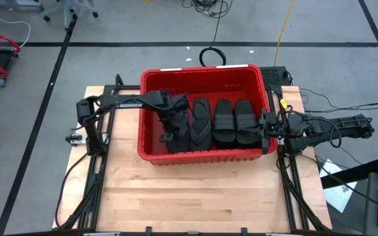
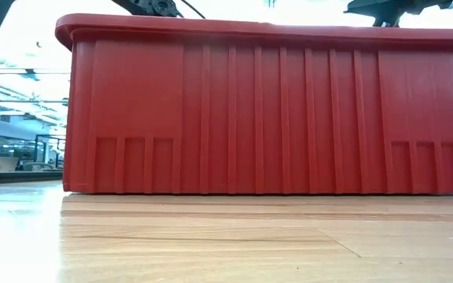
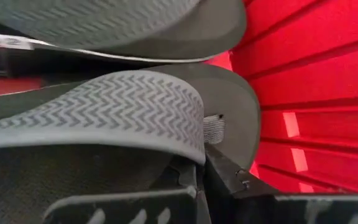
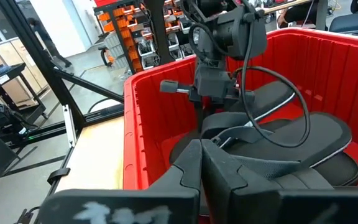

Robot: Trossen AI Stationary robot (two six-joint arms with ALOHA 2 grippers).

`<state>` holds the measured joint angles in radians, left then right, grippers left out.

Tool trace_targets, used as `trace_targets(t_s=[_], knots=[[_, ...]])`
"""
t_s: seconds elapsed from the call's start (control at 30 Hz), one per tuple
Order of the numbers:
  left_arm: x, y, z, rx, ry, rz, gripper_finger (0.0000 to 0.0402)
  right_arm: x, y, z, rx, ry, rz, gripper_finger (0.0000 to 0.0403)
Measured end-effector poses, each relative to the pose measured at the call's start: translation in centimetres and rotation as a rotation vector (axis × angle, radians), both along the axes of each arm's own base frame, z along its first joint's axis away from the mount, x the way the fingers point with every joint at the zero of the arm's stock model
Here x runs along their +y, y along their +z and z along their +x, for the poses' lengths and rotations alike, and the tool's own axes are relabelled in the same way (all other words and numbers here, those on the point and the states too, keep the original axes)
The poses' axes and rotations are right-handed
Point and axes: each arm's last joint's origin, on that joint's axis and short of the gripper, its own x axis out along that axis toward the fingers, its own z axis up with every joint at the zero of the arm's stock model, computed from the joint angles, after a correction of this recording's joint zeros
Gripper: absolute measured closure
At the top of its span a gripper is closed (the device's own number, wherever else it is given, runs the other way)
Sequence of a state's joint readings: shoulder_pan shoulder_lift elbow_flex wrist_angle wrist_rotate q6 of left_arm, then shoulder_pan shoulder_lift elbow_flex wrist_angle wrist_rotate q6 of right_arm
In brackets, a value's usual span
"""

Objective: Pick and place slides into bin
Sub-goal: Put the black slide into the red bin, then return to Home Position

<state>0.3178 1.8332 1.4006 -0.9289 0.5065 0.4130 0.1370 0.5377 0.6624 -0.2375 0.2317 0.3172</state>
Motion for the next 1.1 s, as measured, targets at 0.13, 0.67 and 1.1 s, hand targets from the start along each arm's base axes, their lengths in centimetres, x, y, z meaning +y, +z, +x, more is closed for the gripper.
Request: trace_targets(t_s=[0.13,0.67,1.1], knots=[[-0.2,-0.2,0.1,0.002,-0.017,0.003,0.04,0.0,0.0,0.0,0.0,0.0,0.002,0.0403],[-0.3,2.4,-0.4,-0.045,0.001,0.024,0.0208,0.0,0.0,0.0,0.001,0.002,-0.008,0.0403],[-0.3,5.4,-1.5,0.095,0.002,0.08,0.0086,0.0,0.0,0.0,0.002,0.003,-0.012,0.0403]])
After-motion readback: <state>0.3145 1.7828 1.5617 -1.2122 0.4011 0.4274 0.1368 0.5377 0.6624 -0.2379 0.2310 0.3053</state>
